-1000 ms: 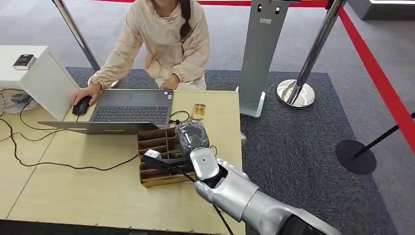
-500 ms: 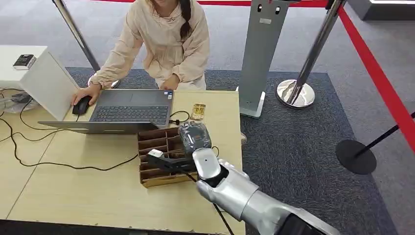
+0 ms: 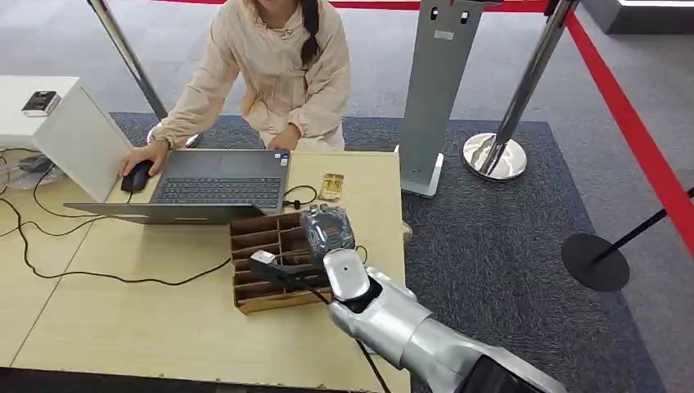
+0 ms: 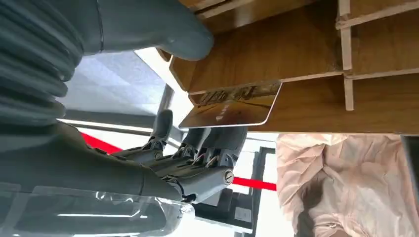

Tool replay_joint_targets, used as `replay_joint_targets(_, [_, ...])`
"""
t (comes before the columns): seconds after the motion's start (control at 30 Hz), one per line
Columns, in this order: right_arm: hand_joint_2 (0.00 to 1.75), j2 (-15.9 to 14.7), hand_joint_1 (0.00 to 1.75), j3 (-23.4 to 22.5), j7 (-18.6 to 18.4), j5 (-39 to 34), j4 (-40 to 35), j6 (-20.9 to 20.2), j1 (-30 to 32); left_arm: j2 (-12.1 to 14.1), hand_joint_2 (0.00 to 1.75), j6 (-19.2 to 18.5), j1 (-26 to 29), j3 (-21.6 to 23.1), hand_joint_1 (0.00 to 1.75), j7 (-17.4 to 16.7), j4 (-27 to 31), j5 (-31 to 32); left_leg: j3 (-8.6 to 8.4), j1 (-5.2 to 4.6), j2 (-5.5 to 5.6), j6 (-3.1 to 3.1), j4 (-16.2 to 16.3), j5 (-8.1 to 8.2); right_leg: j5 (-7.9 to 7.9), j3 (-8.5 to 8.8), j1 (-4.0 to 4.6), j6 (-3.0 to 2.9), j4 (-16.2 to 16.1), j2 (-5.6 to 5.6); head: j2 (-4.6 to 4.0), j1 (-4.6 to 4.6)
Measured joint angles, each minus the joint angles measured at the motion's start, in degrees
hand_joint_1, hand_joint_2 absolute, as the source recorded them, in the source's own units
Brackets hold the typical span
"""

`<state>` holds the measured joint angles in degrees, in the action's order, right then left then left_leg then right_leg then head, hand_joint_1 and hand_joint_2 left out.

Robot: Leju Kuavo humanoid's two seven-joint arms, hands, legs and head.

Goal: Pass the card to the sensor for recognition and then transmit it.

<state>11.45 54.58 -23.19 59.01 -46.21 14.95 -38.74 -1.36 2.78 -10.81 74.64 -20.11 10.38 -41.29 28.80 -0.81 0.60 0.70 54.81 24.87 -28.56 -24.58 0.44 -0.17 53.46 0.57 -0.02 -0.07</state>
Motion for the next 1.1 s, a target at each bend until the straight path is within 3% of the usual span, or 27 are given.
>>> replay_joint_targets(0.07, [1.75,0.11,1.03,-0.02,0.00,0.22,0.37,0.33,-0.04,0.00,1.75,0.02,0.00,0.00,0.00,0.00,0.00,0.00,0.00,0.00,0.00,0.00,0.00,0.00,0.00,0.00,0.00,0.00,0.00,0.00,0.00,0.00])
replay_joint_targets(0.13, [1.75,0.20,1.31,-0.02,0.00,0.50,0.68,0.70,-0.07,0.00,1.75,0.02,-0.01,0.00,0.00,0.00,0.00,0.00,0.00,0.00,0.00,0.00,0.00,0.00,0.00,0.00,0.00,0.00,0.00,0.00,0.00,0.00])
replay_joint_targets(0.3, [1.75,0.42,1.43,-0.11,0.00,0.79,1.33,1.62,-0.18,0.00,1.75,0.02,-0.01,0.00,0.00,0.00,0.00,0.00,0.00,0.00,0.00,0.00,0.01,0.00,0.00,0.00,-0.01,0.00,0.00,0.00,0.00,0.00])
replay_joint_targets(0.63, [1.75,0.72,1.33,-0.48,0.28,1.73,2.49,3.50,-0.22,-0.04,1.75,0.02,-0.02,0.02,0.00,-0.07,0.00,0.00,0.00,0.00,0.00,0.00,0.02,0.00,0.00,0.00,-0.01,0.00,0.00,0.00,0.00,0.00])
replay_joint_targets(1.1, [1.75,0.98,1.41,-1.07,0.74,1.86,3.13,4.74,-0.19,-0.09,1.75,0.02,-0.04,0.04,0.00,-0.18,-0.02,0.00,-0.01,0.00,0.00,0.00,0.02,0.00,0.00,0.00,-0.01,0.00,0.01,0.00,0.00,0.00])
